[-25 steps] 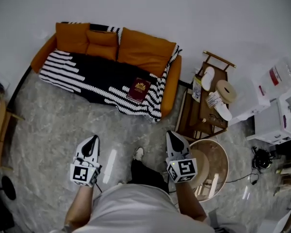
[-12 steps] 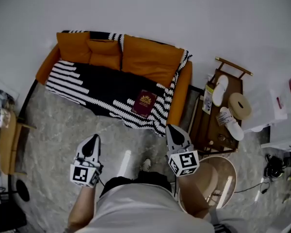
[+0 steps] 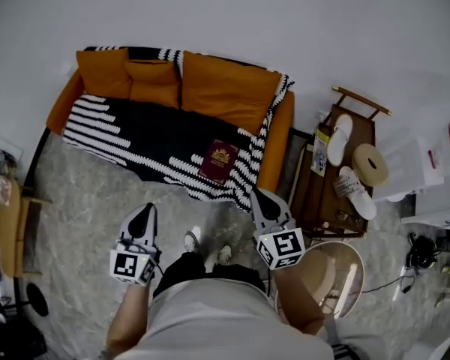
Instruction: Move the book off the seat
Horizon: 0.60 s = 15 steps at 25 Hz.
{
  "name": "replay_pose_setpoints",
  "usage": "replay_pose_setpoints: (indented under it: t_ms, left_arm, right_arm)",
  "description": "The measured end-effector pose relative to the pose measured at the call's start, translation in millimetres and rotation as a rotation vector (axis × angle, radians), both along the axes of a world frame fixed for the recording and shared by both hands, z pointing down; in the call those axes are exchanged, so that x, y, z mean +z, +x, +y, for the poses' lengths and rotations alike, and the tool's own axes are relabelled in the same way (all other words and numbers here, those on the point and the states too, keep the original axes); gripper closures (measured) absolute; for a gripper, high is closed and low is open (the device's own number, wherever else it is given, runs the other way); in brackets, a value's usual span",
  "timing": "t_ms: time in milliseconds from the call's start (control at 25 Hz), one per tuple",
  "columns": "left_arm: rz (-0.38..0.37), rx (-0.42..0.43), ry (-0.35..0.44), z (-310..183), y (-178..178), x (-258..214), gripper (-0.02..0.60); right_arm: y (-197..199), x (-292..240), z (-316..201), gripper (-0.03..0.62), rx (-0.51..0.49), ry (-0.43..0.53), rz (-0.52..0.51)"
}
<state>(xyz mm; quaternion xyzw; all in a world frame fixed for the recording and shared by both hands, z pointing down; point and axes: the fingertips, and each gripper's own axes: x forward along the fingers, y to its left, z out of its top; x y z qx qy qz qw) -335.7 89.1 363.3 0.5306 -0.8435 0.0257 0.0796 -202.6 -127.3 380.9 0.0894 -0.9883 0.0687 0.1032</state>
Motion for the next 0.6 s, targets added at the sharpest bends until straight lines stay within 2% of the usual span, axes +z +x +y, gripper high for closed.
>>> replay_pose_setpoints:
  t_ms: [120, 280, 600]
  left_arm:
    - [0.015, 0.036, 0.019, -10, -19, 6, 0.563]
    - [-0.022, 0.081, -0.006, -24, -46, 8, 0.563]
    - [0.05, 0.151, -0.018, -45, -99, 56, 0.563]
  right_arm:
    - [-7, -7, -7, 0.572, 0.045, 0.012, 0.007]
    - [-23, -15, -7, 0.572, 0.078, -0.011, 0.011]
    - [-76, 5, 4, 0.572, 0.077, 0.012, 0.102]
